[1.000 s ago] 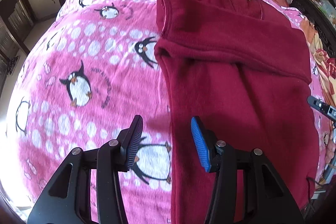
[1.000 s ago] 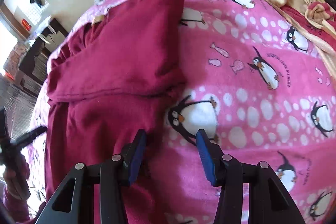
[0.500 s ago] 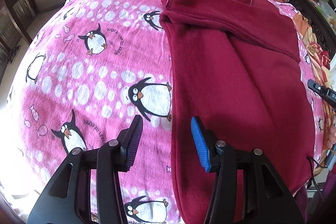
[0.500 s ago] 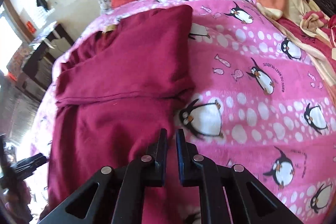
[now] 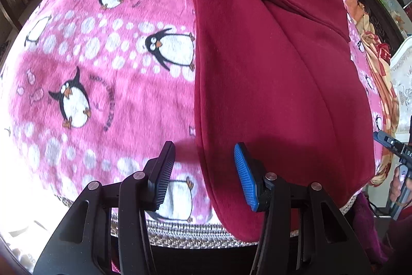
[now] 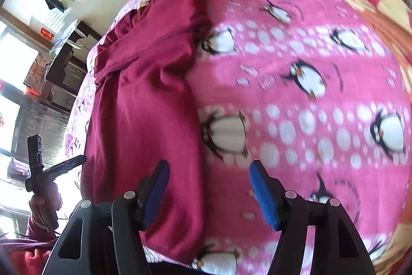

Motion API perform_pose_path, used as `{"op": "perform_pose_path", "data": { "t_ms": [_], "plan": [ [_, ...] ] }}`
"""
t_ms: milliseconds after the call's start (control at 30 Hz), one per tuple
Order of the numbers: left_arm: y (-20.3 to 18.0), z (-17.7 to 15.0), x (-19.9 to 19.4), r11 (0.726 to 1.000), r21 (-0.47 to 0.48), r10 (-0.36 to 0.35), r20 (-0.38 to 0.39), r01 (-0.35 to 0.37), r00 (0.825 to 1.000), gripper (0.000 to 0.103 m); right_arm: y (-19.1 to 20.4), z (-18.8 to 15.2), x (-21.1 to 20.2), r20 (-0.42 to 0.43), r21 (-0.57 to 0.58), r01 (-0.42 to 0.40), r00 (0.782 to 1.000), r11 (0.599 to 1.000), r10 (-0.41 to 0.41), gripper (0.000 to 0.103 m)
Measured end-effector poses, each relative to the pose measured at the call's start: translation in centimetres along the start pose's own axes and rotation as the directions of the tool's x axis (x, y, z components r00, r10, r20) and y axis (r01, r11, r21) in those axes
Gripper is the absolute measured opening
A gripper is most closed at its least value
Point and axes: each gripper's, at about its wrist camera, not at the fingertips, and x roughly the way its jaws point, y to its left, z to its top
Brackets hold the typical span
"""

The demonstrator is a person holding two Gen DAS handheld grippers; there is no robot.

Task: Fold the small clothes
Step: 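Grasp the hem of the top with the left tool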

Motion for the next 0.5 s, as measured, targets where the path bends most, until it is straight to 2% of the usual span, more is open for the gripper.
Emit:
{"op": "perform_pose_path", "data": {
  "t_ms": [233, 367, 500],
  "plan": [
    [0.5, -2.2, -0.4, 0.999, -0.026, -0.033, -0.017, 0.032, 0.999, 0.048, 0.1, -2.3, 1.0, -0.009, 0.008, -0.063, 0.998, 0.998, 0.063, 0.062],
    [0.7, -2.5, -0.2, 0.996, -0.050, -0.075, -0.016, 0.074, 0.997, 0.055, 1.0, -2.6, 1.3, -0.015, -0.018, -0.099, 0.995, 0.995, 0.098, 0.062],
    [0.0, -2.6, 0.0, 0.990, -0.046, -0.134, -0.030, 0.132, 0.991, 0.056, 1.2, -2.8, 1.6, -0.023, -0.029, -0.105, 0.994, 0.994, 0.104, 0.062]
  ]
}}
